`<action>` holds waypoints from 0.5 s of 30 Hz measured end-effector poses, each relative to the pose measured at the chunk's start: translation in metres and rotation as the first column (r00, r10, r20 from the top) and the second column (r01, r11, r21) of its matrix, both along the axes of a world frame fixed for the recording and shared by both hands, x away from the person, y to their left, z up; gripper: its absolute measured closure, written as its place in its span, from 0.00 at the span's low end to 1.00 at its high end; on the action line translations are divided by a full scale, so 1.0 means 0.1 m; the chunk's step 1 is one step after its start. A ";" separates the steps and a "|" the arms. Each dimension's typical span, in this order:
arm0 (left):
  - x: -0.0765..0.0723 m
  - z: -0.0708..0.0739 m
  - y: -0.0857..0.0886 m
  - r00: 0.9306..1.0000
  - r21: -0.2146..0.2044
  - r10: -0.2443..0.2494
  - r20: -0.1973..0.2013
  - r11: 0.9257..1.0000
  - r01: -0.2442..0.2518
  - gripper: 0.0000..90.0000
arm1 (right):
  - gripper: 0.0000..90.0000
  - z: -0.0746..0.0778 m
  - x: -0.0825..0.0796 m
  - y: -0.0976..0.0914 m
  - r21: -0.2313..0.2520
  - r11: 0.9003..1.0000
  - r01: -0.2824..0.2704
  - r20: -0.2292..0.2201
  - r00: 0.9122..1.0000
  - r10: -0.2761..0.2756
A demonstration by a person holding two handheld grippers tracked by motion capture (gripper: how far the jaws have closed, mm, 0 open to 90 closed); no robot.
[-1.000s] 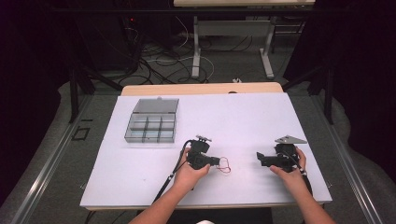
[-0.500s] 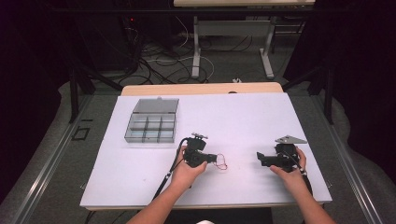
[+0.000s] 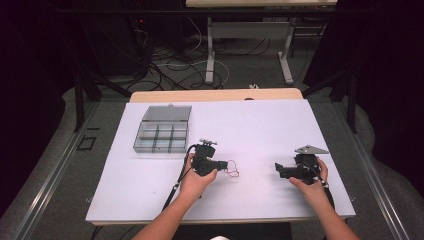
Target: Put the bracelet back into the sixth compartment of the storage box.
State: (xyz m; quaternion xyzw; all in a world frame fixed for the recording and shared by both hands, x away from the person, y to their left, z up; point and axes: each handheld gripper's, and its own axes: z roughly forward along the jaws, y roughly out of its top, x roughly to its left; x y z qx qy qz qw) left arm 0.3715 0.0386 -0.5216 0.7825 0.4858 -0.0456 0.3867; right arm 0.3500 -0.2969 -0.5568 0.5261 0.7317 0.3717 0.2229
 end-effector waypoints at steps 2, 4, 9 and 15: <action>0.01 0.01 0.02 1.000 0.002 0.004 0.003 1.000 -0.004 1.00 | 0.03 0.00 0.00 0.00 0.000 1.000 -0.002 0.001 1.000 0.002; 0.02 0.02 0.04 1.000 -0.002 0.014 0.005 1.000 -0.014 1.00 | 0.03 0.00 0.00 0.00 0.000 1.000 -0.002 0.000 1.000 0.002; 0.05 0.04 0.10 1.000 -0.002 0.026 0.010 1.000 -0.026 1.00 | 0.03 0.00 0.00 0.00 0.001 1.000 0.000 0.000 1.000 0.000; 0.08 0.06 0.16 0.999 -0.004 0.047 0.016 0.999 -0.047 1.00 | 0.03 0.00 0.00 0.00 0.000 1.000 -0.001 0.001 1.000 0.001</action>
